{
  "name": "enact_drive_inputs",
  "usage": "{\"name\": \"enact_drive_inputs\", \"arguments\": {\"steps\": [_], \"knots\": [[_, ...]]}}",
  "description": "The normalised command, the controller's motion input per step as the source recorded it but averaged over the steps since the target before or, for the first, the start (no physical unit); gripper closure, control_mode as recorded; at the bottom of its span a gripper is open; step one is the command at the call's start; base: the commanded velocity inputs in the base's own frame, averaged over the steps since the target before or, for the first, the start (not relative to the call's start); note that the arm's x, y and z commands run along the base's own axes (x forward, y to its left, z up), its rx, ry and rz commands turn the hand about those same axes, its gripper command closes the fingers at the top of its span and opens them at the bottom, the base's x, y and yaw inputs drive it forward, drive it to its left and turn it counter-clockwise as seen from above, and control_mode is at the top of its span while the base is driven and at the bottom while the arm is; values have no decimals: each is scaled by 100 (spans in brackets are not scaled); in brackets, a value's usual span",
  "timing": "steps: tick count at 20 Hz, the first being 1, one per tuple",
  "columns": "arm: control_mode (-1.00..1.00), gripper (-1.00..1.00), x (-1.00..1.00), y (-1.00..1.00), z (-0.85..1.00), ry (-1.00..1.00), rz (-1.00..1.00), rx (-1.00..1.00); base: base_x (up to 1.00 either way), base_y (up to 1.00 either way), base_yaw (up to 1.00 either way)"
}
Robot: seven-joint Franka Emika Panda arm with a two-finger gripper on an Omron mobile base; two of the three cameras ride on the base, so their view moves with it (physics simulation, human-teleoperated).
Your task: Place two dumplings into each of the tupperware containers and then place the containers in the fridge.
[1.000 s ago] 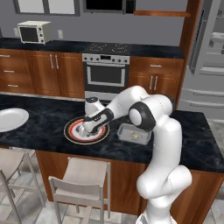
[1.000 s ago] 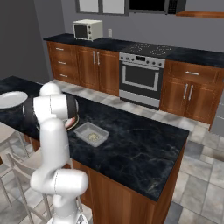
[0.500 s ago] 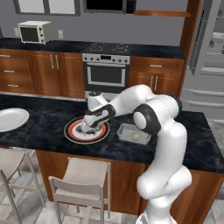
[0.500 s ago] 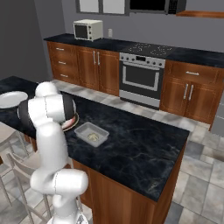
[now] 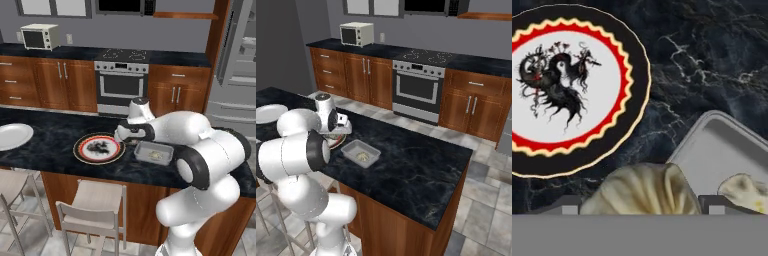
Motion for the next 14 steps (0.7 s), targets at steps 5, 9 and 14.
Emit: {"name": "enact_drive_inputs", "arguments": {"steps": [5, 9, 14], "knots": [[-100, 100, 1, -99, 12, 16, -37, 0, 0, 0, 0], [-100, 100, 36, -67, -14, 5, -28, 2, 0, 0, 0], [-100, 100, 45, -4, -41, 3, -12, -1, 0, 0, 0]]}}
